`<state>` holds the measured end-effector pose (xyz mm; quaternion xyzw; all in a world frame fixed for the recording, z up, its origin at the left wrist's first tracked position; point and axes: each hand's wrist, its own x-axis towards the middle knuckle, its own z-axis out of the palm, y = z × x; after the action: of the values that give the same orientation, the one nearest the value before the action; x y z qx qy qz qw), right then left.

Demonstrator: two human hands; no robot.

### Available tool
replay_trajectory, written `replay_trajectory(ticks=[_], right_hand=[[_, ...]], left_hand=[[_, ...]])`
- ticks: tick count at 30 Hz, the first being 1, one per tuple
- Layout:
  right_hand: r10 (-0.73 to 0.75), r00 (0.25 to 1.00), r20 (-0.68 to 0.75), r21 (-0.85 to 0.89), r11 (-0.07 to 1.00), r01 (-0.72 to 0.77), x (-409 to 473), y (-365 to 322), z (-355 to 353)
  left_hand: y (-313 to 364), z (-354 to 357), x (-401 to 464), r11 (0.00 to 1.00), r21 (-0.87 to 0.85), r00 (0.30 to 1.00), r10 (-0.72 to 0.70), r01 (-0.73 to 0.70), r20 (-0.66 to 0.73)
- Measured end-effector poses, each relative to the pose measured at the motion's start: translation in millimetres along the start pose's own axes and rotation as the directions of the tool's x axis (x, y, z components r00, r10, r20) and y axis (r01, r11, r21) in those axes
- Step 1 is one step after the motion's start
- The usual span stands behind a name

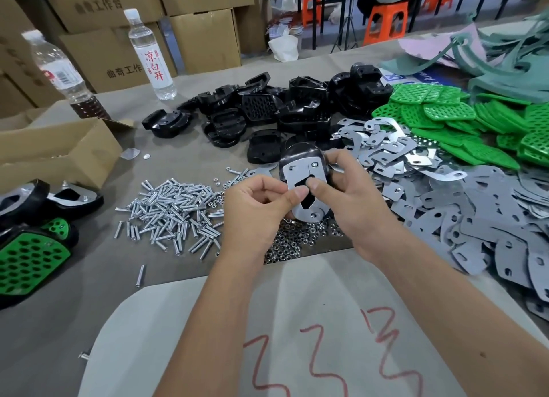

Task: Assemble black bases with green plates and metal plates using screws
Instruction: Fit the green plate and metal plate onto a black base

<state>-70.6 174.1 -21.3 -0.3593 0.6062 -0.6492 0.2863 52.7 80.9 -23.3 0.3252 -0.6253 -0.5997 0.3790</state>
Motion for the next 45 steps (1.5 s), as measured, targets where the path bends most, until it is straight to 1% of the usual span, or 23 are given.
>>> replay_trajectory(ticks=[5,15,19,24,31,39,45], right_hand=[[0.022,1.0,-0.011,0.036,0.999,-0.022,-1.7,-4.0,-1.4],[0.014,1.0,-0.016,0.062,0.998,-0.013,-0.4,-2.1,-0.3],[0.035,0.999,-0.035,0.1,0.995,-0.031,0.2,-1.8,-1.3],[0.046,0.998,-0.031,0.066,0.997,-0.044,0.5,-1.4,-2.3],[0.032,0.999,-0.014,0.063,0.998,-0.031,1.2,-0.5,-2.7],[-0.003,1.0,0.01,0.056,0.998,0.003,0.2,-2.0,-3.3],[-0.017,0.999,0.049,0.097,0.995,0.013,-0.6,-2.9,-3.7]], left_hand=[[1.5,-0.7,-0.2,1.0,-0.002,1.0,-0.003,0.003,0.019],[7.1,-2.4,-0.6,0.999,-0.046,0.998,-0.019,0.022,0.065],[7.2,-2.1,-0.5,0.997,-0.07,0.998,-0.032,0.036,0.052],[6.3,-2.1,-0.3,0.999,-0.026,0.999,-0.034,0.035,0.041],[5.1,-4.3,0.0,0.996,-0.022,0.996,-0.083,0.083,-0.01],[7.4,-7.3,1.4,0.986,-0.035,0.987,-0.162,0.162,-0.014],[5.6,-10.0,1.6,0.987,-0.04,0.988,-0.154,0.154,-0.014]])
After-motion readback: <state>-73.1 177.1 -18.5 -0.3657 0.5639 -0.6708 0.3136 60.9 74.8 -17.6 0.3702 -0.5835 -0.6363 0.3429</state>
